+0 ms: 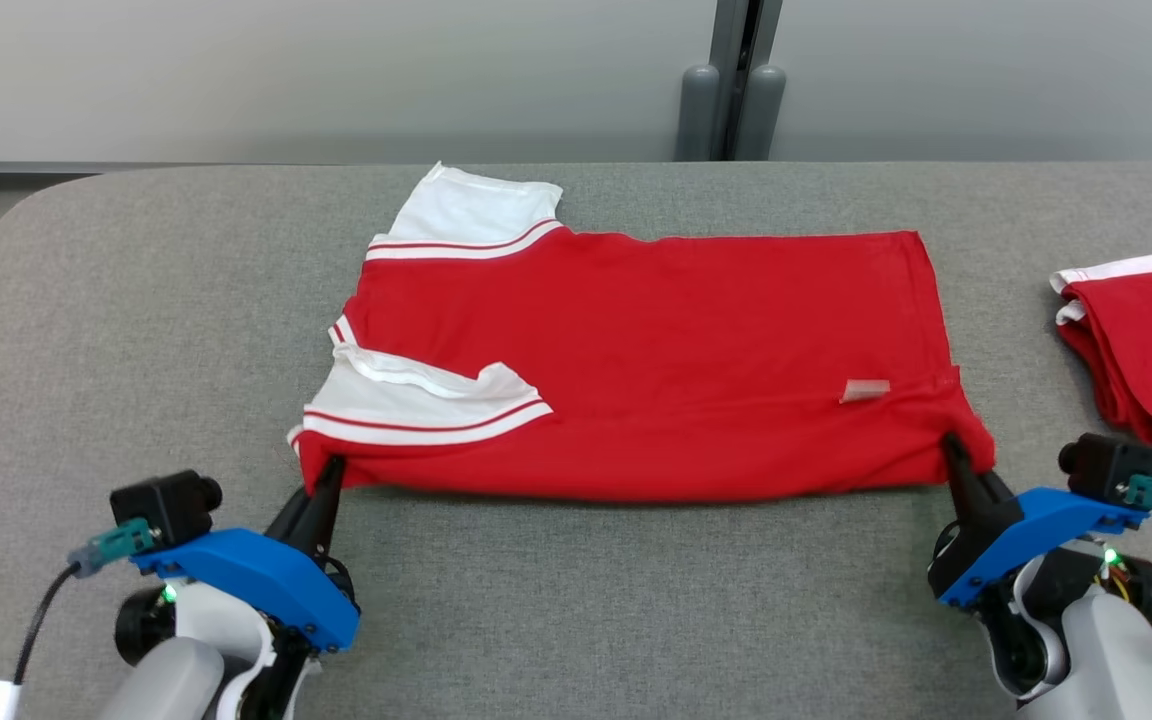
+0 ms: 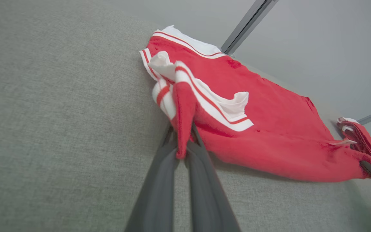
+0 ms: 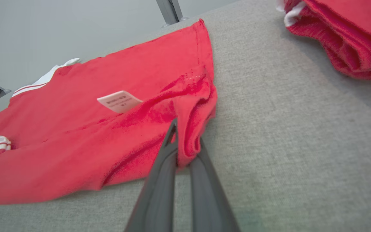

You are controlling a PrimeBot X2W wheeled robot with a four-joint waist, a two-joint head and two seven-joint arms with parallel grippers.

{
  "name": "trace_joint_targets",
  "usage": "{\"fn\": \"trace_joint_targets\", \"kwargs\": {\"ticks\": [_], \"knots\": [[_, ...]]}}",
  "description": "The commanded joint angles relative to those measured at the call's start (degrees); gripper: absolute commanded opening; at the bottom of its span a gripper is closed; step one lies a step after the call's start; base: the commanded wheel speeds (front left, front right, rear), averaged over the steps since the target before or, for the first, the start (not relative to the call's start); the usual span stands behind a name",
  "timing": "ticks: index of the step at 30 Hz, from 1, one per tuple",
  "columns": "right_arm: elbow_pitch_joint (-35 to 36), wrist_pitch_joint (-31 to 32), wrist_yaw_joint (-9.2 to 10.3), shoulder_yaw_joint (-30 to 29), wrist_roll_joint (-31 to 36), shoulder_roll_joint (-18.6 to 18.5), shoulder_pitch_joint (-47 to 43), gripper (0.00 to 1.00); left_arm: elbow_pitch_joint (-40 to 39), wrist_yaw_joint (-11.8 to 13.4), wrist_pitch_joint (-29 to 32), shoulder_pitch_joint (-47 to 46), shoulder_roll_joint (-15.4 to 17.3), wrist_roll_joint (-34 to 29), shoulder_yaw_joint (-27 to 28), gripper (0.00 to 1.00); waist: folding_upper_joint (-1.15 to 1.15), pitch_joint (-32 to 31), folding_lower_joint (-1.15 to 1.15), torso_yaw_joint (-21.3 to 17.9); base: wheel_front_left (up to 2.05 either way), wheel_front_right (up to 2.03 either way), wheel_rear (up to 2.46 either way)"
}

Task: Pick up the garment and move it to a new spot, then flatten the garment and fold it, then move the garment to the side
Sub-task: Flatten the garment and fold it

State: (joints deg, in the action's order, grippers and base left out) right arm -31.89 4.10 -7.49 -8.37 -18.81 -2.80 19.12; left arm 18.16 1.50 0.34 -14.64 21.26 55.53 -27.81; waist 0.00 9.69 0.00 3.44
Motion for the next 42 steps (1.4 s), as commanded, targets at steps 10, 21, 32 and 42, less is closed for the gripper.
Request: {"fn": "trace_joint_targets", "kwargs": {"ticks": [10,21,32,42], "knots": [[13.62,5.47,0.00,-1.45,0.71,-0.17,-6.96,0.00,-18.13,4.66,5.71,4.47,9.82,-4.89,-1.76,0.00,0.00,-2.17,0.00,-1.06,0.00,0.00,0.00],[25.55,11.81,0.00,-1.93,-1.38,-0.17,-23.13,0.00,-27.54,10.48,6.60,20.68,11.51,-0.50,-2.27,0.00,0.00,-2.05,0.00,-2.05,0.00,0.00,0.00],[20.28,11.19,0.00,-1.75,-3.06,-0.17,-25.63,1.00,-23.19,8.59,5.45,22.40,10.59,1.17,-2.66,1.00,0.00,-2.80,0.00,-2.27,0.00,0.00,0.00],[24.51,10.03,0.00,-4.03,-1.51,-0.15,-20.40,1.00,-29.65,9.43,8.06,14.22,18.34,-2.28,2.02,1.00,0.00,-1.17,0.00,-3.22,0.00,0.00,0.00]]}}
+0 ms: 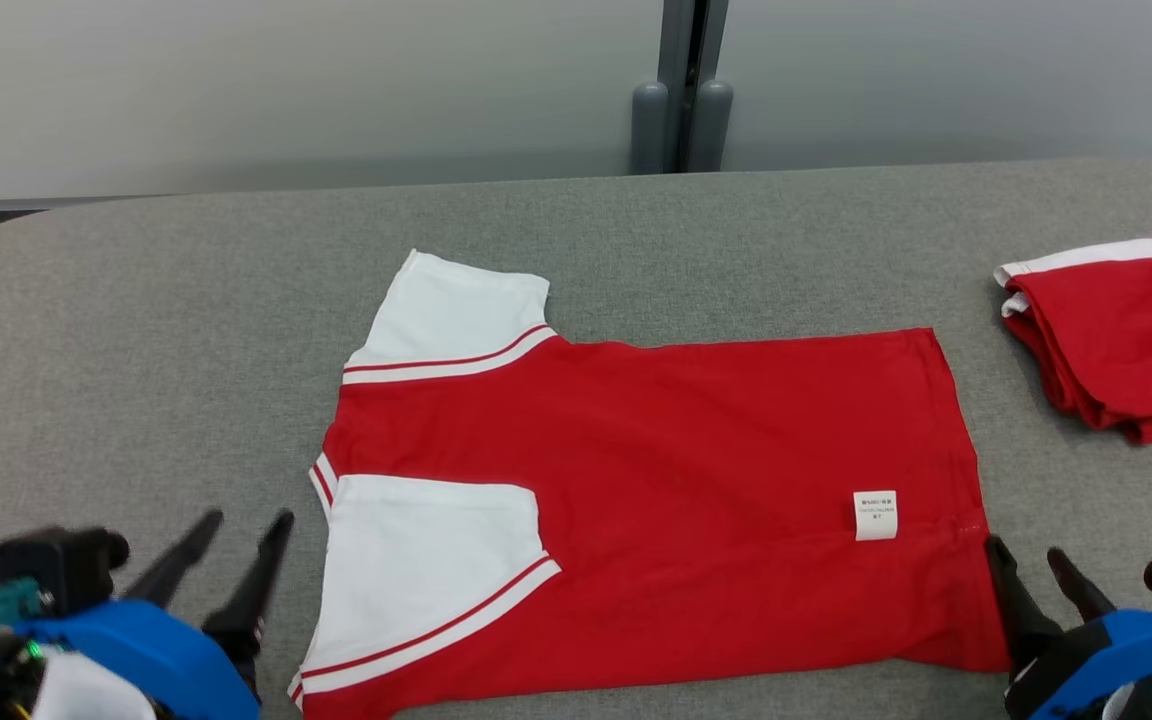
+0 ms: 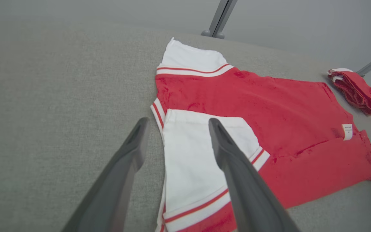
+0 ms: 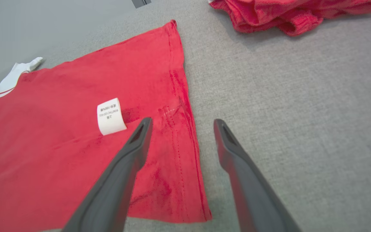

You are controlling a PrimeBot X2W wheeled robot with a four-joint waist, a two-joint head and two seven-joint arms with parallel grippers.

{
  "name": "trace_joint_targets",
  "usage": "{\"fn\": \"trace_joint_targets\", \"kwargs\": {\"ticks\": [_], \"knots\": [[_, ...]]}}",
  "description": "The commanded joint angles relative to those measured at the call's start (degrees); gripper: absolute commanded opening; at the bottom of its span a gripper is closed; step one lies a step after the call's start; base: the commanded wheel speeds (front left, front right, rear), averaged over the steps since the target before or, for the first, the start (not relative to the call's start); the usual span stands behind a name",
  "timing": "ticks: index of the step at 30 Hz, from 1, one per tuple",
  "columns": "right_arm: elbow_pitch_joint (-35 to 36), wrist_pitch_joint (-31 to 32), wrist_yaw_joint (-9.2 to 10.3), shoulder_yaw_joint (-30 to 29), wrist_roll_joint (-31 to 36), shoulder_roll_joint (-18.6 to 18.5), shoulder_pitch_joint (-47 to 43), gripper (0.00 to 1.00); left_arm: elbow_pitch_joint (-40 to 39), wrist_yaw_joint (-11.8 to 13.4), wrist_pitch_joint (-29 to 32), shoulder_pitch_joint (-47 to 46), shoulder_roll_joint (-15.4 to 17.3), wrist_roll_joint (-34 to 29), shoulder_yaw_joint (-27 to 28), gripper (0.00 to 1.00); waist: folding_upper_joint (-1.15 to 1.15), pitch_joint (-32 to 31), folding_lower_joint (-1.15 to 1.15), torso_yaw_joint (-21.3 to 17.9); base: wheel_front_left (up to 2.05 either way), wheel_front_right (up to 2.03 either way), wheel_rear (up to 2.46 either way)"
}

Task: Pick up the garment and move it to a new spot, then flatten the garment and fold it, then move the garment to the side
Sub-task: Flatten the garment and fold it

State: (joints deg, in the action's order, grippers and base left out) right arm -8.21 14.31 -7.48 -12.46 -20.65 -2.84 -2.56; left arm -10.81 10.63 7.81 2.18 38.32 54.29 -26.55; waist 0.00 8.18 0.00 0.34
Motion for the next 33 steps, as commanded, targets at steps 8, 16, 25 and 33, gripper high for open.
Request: {"fn": "trace_joint_targets", "kwargs": {"ticks": [8,16,25,33], "knots": [[6.56,2.18,-0.02,3.71,2.90,-0.10,11.37,1.00,-0.41,-3.93,8.00,-24.77,6.27,-5.09,3.20,1.00,0.00,5.95,0.00,-2.92,0.00,0.00,0.00],[6.78,2.58,-0.01,11.47,1.95,-0.13,22.52,1.00,13.69,-9.79,16.67,-43.20,6.00,-5.73,1.14,1.00,0.00,15.18,0.00,-9.92,0.00,0.00,0.00],[4.37,-0.70,-0.01,15.13,0.38,-0.11,28.38,1.00,29.51,-11.18,19.03,-49.70,4.86,-5.92,0.36,1.00,0.00,22.88,0.00,-16.74,0.00,0.00,0.00],[2.39,-3.03,-0.01,14.47,-0.27,-0.10,28.51,1.00,34.21,-12.85,23.15,-49.77,4.42,-4.73,-1.74,1.00,0.00,24.17,0.00,-18.17,0.00,0.00,0.00]]}}
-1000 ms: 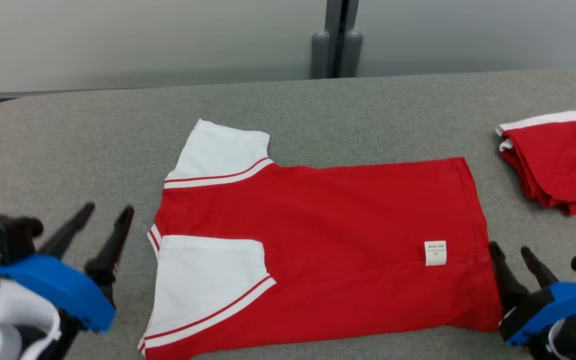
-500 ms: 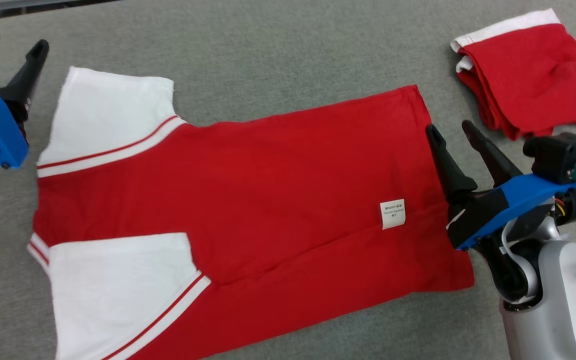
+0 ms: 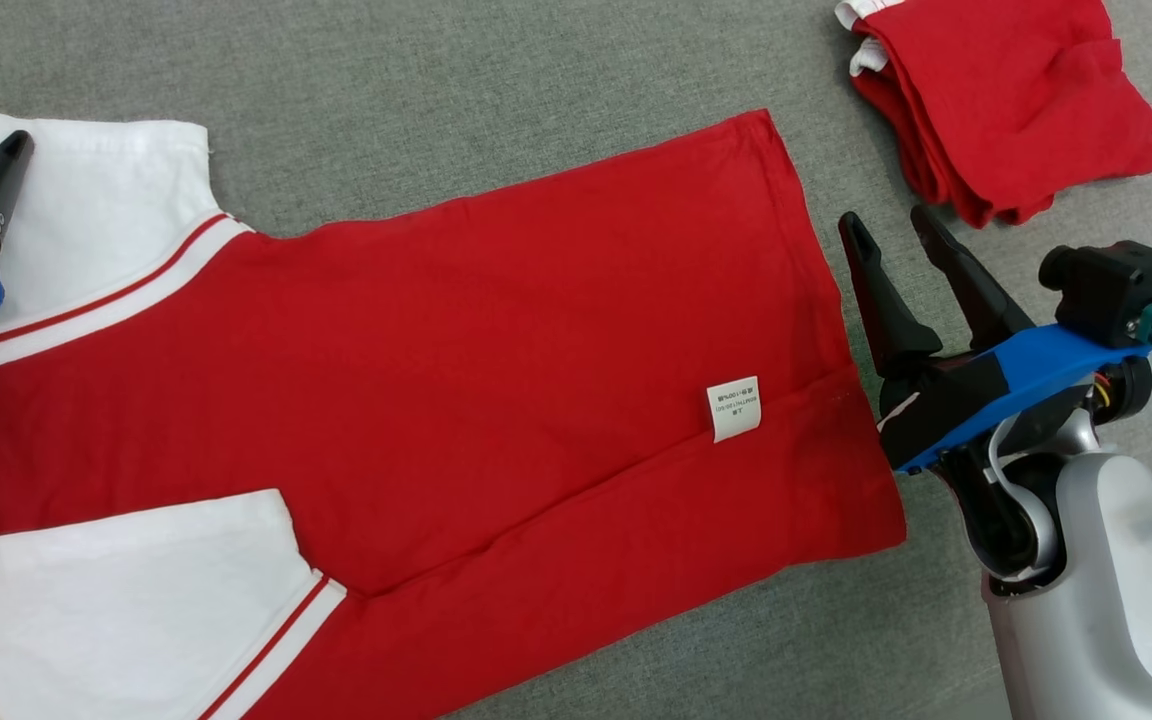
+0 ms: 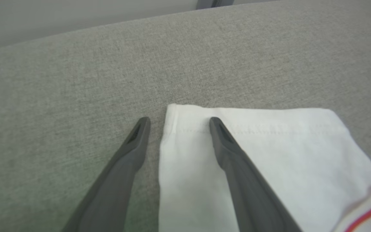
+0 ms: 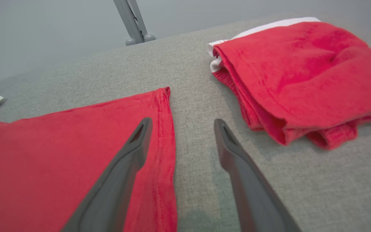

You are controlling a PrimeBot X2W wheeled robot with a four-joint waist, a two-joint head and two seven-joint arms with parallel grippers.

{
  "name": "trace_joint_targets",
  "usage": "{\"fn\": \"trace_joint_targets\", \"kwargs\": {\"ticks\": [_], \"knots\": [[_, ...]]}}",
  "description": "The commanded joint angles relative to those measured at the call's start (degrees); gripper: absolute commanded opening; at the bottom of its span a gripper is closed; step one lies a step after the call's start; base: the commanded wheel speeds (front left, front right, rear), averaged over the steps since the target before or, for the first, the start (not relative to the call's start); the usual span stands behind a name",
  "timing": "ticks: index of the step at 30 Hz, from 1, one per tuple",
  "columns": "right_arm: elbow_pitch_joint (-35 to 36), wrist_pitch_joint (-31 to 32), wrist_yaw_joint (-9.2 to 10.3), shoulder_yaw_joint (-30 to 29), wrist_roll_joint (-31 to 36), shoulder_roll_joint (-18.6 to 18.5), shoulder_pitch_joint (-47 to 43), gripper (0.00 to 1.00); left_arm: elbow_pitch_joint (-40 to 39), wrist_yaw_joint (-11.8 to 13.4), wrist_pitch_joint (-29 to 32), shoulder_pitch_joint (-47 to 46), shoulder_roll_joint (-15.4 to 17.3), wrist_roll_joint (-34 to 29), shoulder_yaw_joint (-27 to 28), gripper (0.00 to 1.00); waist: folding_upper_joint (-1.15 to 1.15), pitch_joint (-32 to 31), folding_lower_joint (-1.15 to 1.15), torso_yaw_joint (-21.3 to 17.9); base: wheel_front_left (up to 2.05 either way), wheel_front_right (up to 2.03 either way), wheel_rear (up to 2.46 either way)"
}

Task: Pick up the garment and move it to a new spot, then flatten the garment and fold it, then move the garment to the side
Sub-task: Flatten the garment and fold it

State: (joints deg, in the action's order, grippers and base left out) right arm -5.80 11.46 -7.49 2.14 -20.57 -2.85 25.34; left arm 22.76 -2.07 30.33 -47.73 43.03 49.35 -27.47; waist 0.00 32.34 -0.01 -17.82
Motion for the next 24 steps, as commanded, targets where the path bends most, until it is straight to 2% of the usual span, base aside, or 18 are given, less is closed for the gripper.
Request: {"fn": "trace_joint_targets", "kwargs": {"ticks": [1,2,3,4,5,6,9,15,24], "knots": [[-0.21,-0.49,-0.01,-0.15,-0.43,-0.09,0.68,1.00,0.76,-0.57,1.63,0.34,-0.40,0.60,-1.20,1.00,0.00,0.01,0.01,-0.01,0.00,0.00,0.00],[-0.37,-0.68,-0.01,-0.15,-0.57,-0.08,0.74,1.00,0.71,-0.81,2.49,0.53,-0.60,0.85,-1.57,1.00,0.00,0.01,0.01,0.02,0.00,0.00,0.00],[-0.51,-0.79,0.00,-0.20,-0.68,-0.09,0.88,1.00,0.47,-1.15,3.03,0.52,-0.79,1.04,-1.90,0.80,0.00,0.03,0.01,0.08,0.00,0.00,0.00],[-0.61,-1.02,-0.01,-0.21,-0.70,-0.09,1.13,1.00,0.43,-1.20,3.35,0.35,-1.02,1.09,-2.13,0.48,0.00,0.08,0.01,0.19,0.00,0.00,0.00],[-0.77,-1.17,-0.01,-0.16,-0.63,-0.08,1.39,1.00,0.36,-1.50,3.97,0.41,-1.39,1.05,-2.70,0.29,0.00,0.09,0.01,0.34,0.00,0.00,0.00],[-0.95,-1.40,0.00,-0.02,-0.50,-0.09,1.70,1.00,0.29,-1.87,4.37,0.56,-1.62,0.85,-3.43,0.00,0.00,0.06,0.01,0.46,0.00,0.00,0.00],[-1.54,-1.71,-0.01,0.65,-0.46,-0.09,2.62,1.00,0.47,-2.15,3.73,0.41,-2.36,0.18,-4.27,0.00,0.00,-0.02,0.01,0.90,0.00,0.00,0.00],[-3.95,-0.55,0.00,0.77,0.98,-0.10,5.81,1.00,1.02,-2.35,-2.73,-2.42,-3.25,-2.70,-3.82,0.00,0.00,-0.88,0.01,2.57,0.00,0.00,0.00],[-11.82,5.42,0.00,-2.86,6.81,-1.48,12.79,1.00,0.03,-4.25,-10.88,-2.94,-6.93,-3.92,-5.52,0.00,0.00,-5.01,0.01,8.12,0.00,0.00,0.00]]}}
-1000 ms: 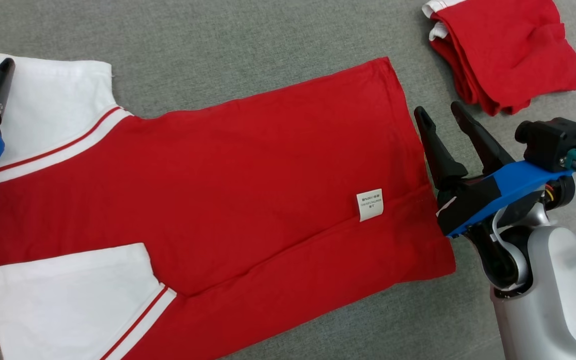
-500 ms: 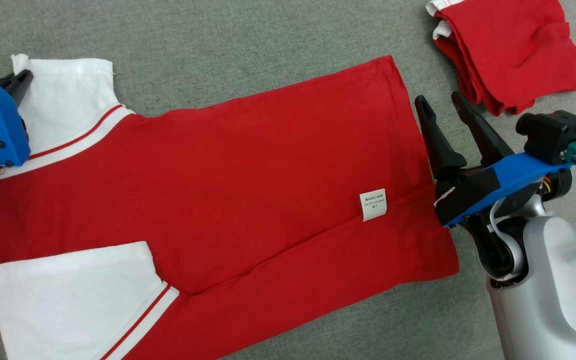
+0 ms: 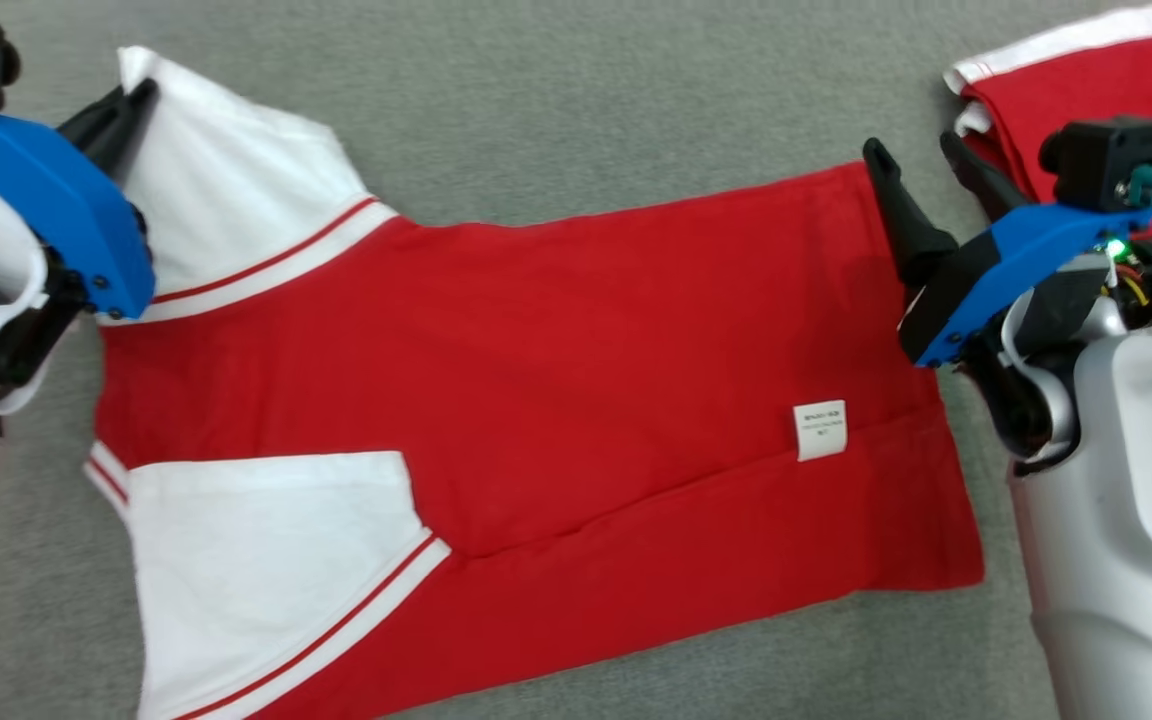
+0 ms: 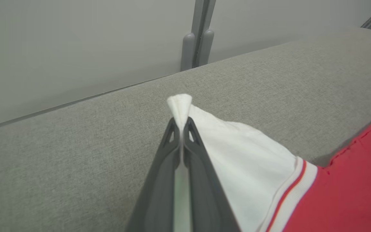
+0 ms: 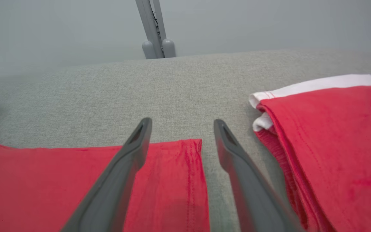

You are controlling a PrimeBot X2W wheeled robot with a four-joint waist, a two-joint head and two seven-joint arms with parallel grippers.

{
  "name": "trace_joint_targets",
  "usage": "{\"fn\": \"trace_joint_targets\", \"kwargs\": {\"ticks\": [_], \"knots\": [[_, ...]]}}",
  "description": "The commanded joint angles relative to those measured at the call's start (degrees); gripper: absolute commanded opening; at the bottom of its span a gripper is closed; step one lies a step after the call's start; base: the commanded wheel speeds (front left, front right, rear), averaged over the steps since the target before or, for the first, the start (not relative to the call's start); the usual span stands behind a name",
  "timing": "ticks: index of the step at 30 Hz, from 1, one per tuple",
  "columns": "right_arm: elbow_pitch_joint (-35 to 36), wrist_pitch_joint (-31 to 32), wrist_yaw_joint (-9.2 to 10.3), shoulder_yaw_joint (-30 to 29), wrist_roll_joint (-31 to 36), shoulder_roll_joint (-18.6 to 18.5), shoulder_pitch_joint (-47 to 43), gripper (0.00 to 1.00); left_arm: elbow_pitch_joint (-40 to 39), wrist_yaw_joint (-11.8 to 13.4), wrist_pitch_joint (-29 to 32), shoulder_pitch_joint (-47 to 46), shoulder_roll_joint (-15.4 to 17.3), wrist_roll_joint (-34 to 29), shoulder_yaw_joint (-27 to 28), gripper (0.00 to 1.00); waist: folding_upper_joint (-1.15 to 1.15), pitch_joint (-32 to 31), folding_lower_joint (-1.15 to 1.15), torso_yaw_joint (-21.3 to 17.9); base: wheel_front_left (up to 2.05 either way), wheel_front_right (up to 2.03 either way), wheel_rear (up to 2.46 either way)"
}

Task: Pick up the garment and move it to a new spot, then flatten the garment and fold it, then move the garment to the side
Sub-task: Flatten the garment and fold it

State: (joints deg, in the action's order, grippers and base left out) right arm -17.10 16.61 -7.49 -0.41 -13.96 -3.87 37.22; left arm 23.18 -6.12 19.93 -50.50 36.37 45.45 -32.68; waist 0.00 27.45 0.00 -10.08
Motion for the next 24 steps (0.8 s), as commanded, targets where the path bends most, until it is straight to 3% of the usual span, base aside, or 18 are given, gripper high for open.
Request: {"fn": "trace_joint_targets", "kwargs": {"ticks": [1,9,16,17,18,19,24], "knots": [[-1.76,1.30,0.00,-0.80,0.51,-0.82,1.64,1.00,-0.84,-0.40,-1.11,-0.03,-0.62,0.05,-0.64,0.00,0.00,-0.48,0.00,1.07,0.00,0.00,0.00],[-12.37,7.47,0.00,-5.01,4.87,-3.41,6.11,1.00,-5.32,-1.16,-5.37,1.20,-2.63,0.32,-3.37,0.00,0.00,-1.80,0.00,5.71,0.00,0.00,0.00],[-19.00,7.79,0.00,-6.03,6.02,-3.36,7.93,1.00,-6.92,-1.42,-6.92,2.19,-3.32,0.94,-5.25,0.00,0.00,-1.98,0.00,7.57,0.00,0.00,0.00],[-19.92,7.84,0.00,-5.98,6.11,-3.29,8.15,0.96,-6.90,-1.44,-7.04,2.19,-3.33,0.93,-5.43,0.00,0.00,-2.01,0.00,7.68,0.00,0.00,0.00],[-20.73,7.89,-0.01,-5.86,6.24,-3.19,8.31,0.69,-6.83,-1.45,-7.18,2.24,-3.36,1.11,-5.58,0.00,0.00,-2.05,0.00,7.75,0.00,0.00,0.00],[-21.45,7.68,-0.01,-5.78,6.28,-3.10,8.51,0.51,-6.75,-1.46,-7.30,2.31,-3.40,1.25,-5.74,0.00,0.00,-2.09,0.00,7.81,0.00,0.00,0.00],[-24.52,6.03,-0.01,-5.11,6.38,-3.30,9.94,0.31,-6.30,-1.47,-7.68,2.51,-3.24,1.88,-6.33,0.00,0.00,-2.47,0.00,7.91,0.00,0.00,0.00]]}}
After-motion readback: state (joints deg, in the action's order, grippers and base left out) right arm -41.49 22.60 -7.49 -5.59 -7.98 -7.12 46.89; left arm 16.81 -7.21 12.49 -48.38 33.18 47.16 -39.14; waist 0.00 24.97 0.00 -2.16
